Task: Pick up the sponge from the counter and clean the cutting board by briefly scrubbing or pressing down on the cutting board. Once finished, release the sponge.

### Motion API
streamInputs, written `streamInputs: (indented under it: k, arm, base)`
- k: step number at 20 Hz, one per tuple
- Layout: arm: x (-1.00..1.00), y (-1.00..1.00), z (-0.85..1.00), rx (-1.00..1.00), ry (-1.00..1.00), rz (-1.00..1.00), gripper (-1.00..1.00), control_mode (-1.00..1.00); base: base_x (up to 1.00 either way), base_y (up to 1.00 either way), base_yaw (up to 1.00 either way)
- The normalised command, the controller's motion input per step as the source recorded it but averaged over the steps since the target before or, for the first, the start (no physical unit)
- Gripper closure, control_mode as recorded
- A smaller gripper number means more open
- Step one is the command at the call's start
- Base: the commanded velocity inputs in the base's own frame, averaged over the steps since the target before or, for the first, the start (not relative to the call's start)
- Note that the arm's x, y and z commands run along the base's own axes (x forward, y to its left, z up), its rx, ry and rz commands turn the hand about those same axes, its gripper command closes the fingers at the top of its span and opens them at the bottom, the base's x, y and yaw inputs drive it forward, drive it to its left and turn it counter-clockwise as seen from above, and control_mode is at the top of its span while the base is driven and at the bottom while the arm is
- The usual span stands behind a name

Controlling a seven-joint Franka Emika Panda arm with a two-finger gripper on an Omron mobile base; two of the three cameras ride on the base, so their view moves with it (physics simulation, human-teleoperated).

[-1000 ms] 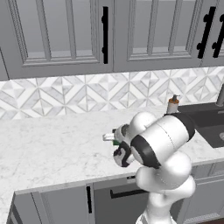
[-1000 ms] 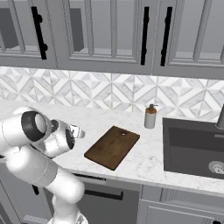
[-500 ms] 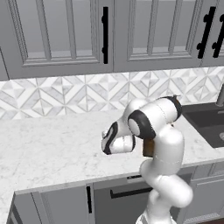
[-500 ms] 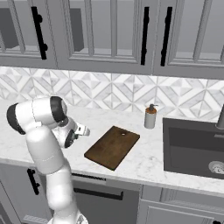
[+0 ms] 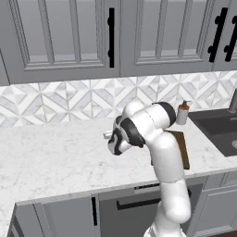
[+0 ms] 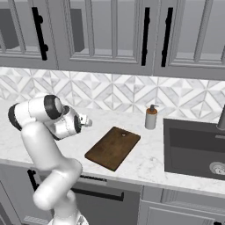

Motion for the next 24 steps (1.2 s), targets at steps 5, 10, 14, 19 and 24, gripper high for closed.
streamInputs:
  k: [5, 10, 14, 19, 24]
  arm:
    - [0.20, -0.07, -0.88, -0.06, -0.31, 0.00, -1.00, -1.00]
    - [0.28, -0.34, -0.25, 0.00, -0.21, 0.00, -1.00, -1.00]
    - [0.12, -0.24, 0.00, 0.00, -0.17, 0.00, -1.00, -1.00]
    - [-0.54, -0.25, 0.62, 0.12, -0.03, 0.00, -1.00, -1.00]
    - [-0.92, -0.40, 1.00, 0.27, -0.11, 0.00, -1.00, -1.00]
  base:
    - [0.00, 0.00, 0.00]
    - [0.00, 0.00, 0.00]
    - [0.00, 0.00, 0.00]
    - [0.00, 0.00, 0.00]
    - [0.00, 0.00, 0.00]
